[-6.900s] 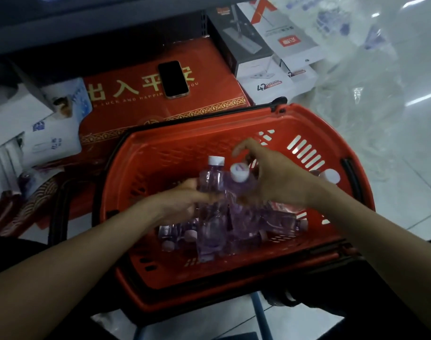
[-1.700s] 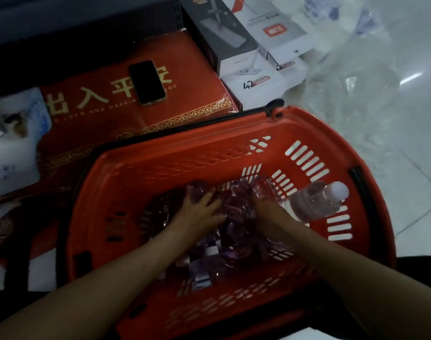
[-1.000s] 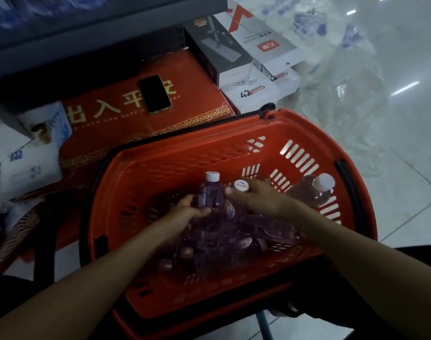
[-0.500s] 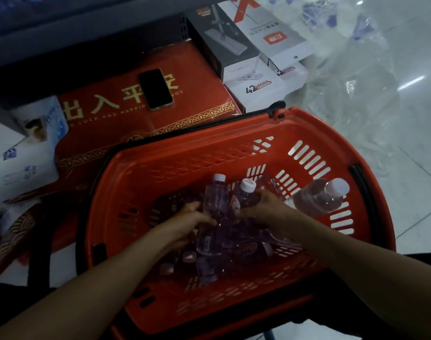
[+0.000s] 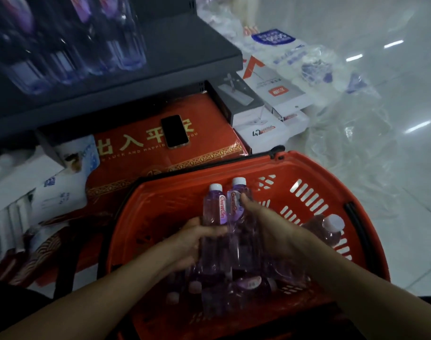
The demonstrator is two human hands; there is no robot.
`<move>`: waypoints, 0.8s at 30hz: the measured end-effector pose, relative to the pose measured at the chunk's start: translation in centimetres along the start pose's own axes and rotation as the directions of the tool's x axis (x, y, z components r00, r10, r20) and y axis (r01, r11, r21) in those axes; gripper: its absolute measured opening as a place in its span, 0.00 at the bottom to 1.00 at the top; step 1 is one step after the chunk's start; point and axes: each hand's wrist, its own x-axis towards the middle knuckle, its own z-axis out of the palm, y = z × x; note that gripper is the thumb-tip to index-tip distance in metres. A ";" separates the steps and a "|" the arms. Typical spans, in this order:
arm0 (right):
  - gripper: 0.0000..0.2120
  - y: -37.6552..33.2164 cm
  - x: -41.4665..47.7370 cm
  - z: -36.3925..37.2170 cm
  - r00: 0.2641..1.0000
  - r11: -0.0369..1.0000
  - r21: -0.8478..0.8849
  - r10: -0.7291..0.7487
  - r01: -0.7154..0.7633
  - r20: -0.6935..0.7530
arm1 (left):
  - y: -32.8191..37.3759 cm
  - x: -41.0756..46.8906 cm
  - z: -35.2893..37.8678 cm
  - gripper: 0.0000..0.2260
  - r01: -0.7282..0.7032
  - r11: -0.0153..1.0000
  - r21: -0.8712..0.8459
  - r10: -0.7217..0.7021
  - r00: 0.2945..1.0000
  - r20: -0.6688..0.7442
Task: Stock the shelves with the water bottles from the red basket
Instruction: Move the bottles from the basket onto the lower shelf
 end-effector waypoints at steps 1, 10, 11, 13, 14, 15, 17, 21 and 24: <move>0.21 -0.5 -0.3 0.3 0.999 1.000 0.007 -0.029 0.028 0.022 | 0.5 -0.6 0.4 0.19 -0.023 1.000 0.008 0.023 1.000 0.012; 0.24 -6.9 -4.3 4.5 0.915 0.915 0.016 -0.402 0.402 0.015 | 10.0 -5.8 -0.9 0.27 -0.342 0.935 0.092 0.342 0.939 0.014; 0.24 -7.1 -4.5 5.1 0.894 0.894 0.010 -0.447 0.447 0.012 | 10.9 -6.3 -1.1 0.27 -0.380 0.919 0.104 0.380 0.925 0.013; 0.26 -7.7 -4.7 6.2 0.850 0.850 0.028 -0.526 0.526 0.019 | 12.4 -7.0 -1.4 0.28 -0.459 0.882 0.105 0.459 0.888 0.024; 0.28 -8.2 -4.7 6.8 0.828 0.828 0.032 -0.561 0.560 0.013 | 13.4 -7.3 -1.5 0.29 -0.505 0.855 0.119 0.504 0.863 0.034; 0.28 -9.0 -4.6 7.4 0.805 0.805 0.025 -0.593 0.592 -0.001 | 14.4 -7.5 -1.7 0.29 -0.554 0.820 0.144 0.555 0.831 0.039; 0.28 -10.9 -4.3 8.7 0.765 0.765 0.004 -0.644 0.644 -0.006 | 16.4 -8.0 -2.1 0.27 -0.634 0.747 0.199 0.639 0.768 0.043; 0.26 -14.6 -3.1 12.3 0.681 0.679 -0.055 -0.729 0.732 0.064 | 19.6 -9.5 -4.0 0.23 -0.708 0.649 0.279 0.746 0.664 -0.048; 0.26 -17.0 -1.8 15.0 0.614 0.603 -0.117 -0.782 0.789 0.105 | 21.4 -10.5 -5.9 0.23 -0.720 0.581 0.379 0.806 0.573 -0.147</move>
